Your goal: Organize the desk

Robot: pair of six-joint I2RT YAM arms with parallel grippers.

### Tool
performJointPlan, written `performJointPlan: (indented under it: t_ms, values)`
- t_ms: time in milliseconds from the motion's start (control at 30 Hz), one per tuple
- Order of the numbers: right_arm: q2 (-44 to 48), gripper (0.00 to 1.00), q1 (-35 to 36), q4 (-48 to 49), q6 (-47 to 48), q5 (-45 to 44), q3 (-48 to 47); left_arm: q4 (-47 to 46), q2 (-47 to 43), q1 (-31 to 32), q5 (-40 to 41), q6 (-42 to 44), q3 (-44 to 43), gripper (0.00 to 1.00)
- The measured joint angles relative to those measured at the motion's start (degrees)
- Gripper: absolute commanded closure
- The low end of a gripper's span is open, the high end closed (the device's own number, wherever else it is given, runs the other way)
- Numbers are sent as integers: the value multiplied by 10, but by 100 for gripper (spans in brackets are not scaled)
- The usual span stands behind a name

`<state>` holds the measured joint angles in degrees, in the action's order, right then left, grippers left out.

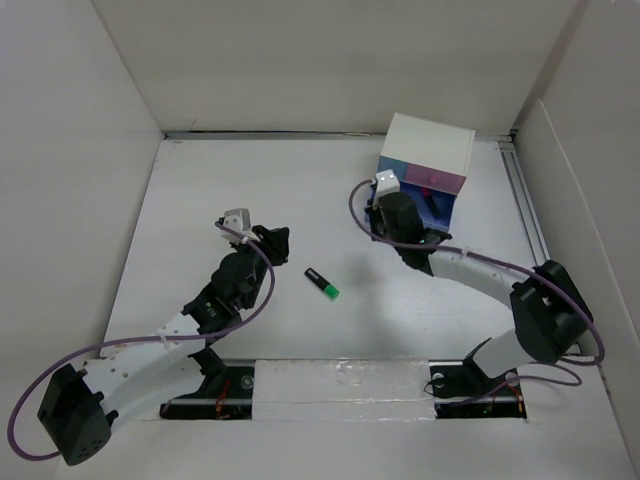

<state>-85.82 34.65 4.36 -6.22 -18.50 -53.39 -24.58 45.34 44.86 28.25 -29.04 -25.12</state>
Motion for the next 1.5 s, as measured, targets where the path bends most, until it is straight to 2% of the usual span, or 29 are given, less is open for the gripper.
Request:
performJointPlan:
  t_ms: [33, 100, 133, 233, 333, 433, 500, 600, 633, 667, 733, 833, 933, 967, 1000, 1100, 1200, 1300, 1400, 1433, 1500]
  values:
    - [4, 92, 21, 5, -2, 17, 13, 0, 0, 0, 0, 0, 0, 81]
    - [3, 80, 62, 8, -5, 54, 32, 0, 0, 0, 3, 0, 0, 81]
    - [-2, 56, 83, 8, -8, 66, 38, 0, -1, 0, 4, 0, 0, 81]
    - [-25, 24, 138, 9, -14, 98, 47, 1, -5, 0, 10, 0, 0, 80]
    - [-60, 22, 170, 17, -16, 125, 46, 5, -16, 0, 18, 0, 0, 80]
    - [-102, 25, 190, 17, -18, 141, 38, 9, -31, 0, 27, 0, 0, 79]
    - [-124, 33, 199, 16, -19, 143, 33, 13, -43, 0, 35, 0, 0, 78]
    - [-146, 60, 208, 23, -24, 140, 23, 14, -58, 0, 42, 0, 0, 77]
    - [-151, 87, 209, 28, -26, 137, 19, 15, -62, 0, 44, 0, 1, 76]
    - [-155, 94, 209, 33, -27, 133, 17, 15, -65, 0, 48, 0, 2, 76]
    - [-156, 100, 209, 38, -34, 124, 16, 17, -70, 0, 52, 0, 4, 74]
    - [-146, 100, 203, 30, -32, 110, 19, 17, -70, 0, 54, 0, 8, 70]
    - [-89, 96, 176, 21, -28, 95, 26, 19, -65, 0, 53, -1, 11, 69]
    - [-54, 96, 143, 22, -23, 90, 25, 18, -61, 0, 50, -2, 11, 68]
    - [-47, 96, 135, 23, -22, 89, 25, 18, -56, 0, 49, -2, 11, 68]
    - [-10, 96, 43, 28, -10, 73, 12, 19, -40, 0, 42, -2, 11, 68]
    - [-8, 94, -35, 34, -4, 52, -2, 22, -33, 0, 35, -2, 11, 67]
    - [-14, 92, -79, 33, 1, 34, -7, 21, -34, 0, 32, -2, 11, 67]
    - [-35, 54, -111, 33, 2, 18, -24, 21, -34, 0, 29, -2, 11, 65]
    - [-42, 37, -120, 30, 0, 15, -31, 21, -33, 0, 28, -2, 11, 64]
    - [-47, 25, -132, 29, -2, 9, -36, 21, -33, 0, 27, -2, 11, 61]
